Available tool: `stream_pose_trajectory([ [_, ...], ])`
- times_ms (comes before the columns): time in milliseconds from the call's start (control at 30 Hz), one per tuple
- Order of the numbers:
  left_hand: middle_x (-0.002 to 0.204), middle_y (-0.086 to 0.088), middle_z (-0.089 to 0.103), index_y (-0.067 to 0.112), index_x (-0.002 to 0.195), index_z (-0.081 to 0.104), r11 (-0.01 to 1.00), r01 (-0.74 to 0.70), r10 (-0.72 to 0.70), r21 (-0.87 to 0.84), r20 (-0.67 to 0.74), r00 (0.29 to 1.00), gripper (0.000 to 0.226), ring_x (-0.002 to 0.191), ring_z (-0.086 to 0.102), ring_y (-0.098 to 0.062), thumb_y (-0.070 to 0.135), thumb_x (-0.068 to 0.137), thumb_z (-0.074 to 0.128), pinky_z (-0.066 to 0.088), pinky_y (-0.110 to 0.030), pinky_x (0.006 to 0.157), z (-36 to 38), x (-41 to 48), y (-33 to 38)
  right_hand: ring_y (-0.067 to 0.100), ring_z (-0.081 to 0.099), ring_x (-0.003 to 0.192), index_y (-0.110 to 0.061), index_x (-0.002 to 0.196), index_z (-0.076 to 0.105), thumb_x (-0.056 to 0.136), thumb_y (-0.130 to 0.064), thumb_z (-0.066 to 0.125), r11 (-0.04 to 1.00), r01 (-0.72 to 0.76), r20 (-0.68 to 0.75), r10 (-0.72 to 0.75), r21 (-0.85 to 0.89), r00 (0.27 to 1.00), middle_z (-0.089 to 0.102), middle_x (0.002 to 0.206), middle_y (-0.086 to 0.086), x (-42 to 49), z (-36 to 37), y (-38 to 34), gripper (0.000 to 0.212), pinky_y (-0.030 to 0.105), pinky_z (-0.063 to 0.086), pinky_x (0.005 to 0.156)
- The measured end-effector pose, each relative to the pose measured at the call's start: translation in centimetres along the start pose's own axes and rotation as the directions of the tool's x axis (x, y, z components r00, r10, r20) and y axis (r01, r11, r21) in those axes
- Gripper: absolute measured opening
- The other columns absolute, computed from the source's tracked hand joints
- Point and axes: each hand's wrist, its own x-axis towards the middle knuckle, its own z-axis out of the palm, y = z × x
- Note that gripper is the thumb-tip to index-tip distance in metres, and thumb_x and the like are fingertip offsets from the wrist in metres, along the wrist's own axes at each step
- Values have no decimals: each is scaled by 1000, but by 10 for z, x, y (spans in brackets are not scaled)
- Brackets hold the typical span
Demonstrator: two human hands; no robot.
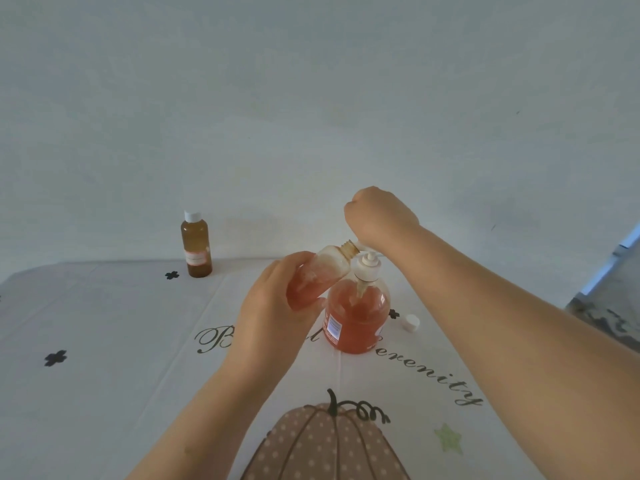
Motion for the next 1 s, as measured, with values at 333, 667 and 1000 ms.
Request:
stream_pose_trajectory([
  [333,106,23,53,32,125,54,995,-42,44,-88,14,999,47,102,51,6,17,82,65,43,-9,79,4,-4,-5,21,36,51,-11,64,40,86,-3,41,999,-30,13,31,-33,999,43,61,3,-4,1,-3,23,26,26,50],
  [667,108,25,51,29,124,54,998,-54,54,-35,-7,999,49,106,48,6,13,82,70,36,-4,84,7,1,-16,20,30,48,-11,59,36,82,1,41,997,-67,45,68,-22,997,37,56,3,-6,10,-1,26,25,23,48],
  [1000,106,27,49,28,127,54,995,-88,86,-38,-42,995,51,102,47,13,14,82,73,32,3,82,5,0,-12,21,48,55,-12,76,54,88,-12,41,1000,-15,28,16,-26,999,55,68,3,-6,1,-4,17,26,31,53],
])
